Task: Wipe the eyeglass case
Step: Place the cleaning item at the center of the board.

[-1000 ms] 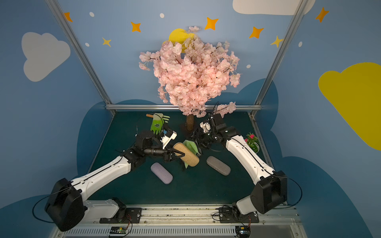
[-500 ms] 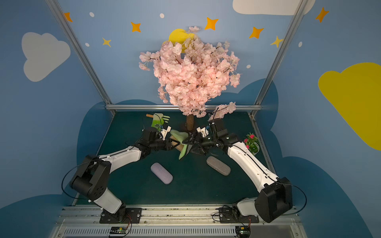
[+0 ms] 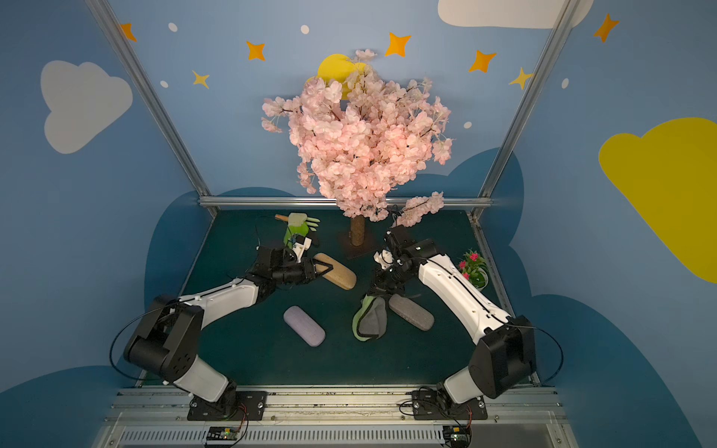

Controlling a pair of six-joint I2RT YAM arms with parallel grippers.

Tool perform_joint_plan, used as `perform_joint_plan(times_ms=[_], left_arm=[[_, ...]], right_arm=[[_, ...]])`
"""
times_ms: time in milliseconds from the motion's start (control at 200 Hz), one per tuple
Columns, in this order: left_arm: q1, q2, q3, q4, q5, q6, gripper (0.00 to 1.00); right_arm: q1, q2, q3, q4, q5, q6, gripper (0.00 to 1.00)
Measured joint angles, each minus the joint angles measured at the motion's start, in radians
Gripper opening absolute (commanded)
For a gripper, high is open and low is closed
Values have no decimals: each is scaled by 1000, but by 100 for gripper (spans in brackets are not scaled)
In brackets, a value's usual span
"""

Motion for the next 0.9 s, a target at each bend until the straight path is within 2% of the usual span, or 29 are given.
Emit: perform_joint_plan(times_ms=[50, 185, 315, 435, 506, 591, 686, 896], left_arm=[[17, -52, -5, -12, 23, 26, 3], [32, -228, -3, -78, 107, 190, 3], [-82, -301, 1, -123, 128, 329, 3], [-232, -235, 3, -131, 43, 393, 3], [-275, -169, 3, -129, -32, 401, 3], [-269, -100, -15, -110, -95, 395, 3], [-246, -60, -31, -93, -115, 378, 3], [-158, 42, -6, -112, -192, 327, 3]], right_arm=[[-3, 11, -24, 38, -8, 19, 0], [-16, 13, -35, 129, -29, 110, 0], [-16, 41, -20, 212, -70, 203, 0], [-6, 84, -17, 283, -101, 279, 0], [-5, 85, -36, 323, -109, 313, 0], [-5, 83, -58, 361, -105, 342, 0], [-19, 83, -84, 394, -95, 362, 3], [-22, 97, -94, 426, -93, 381, 7]])
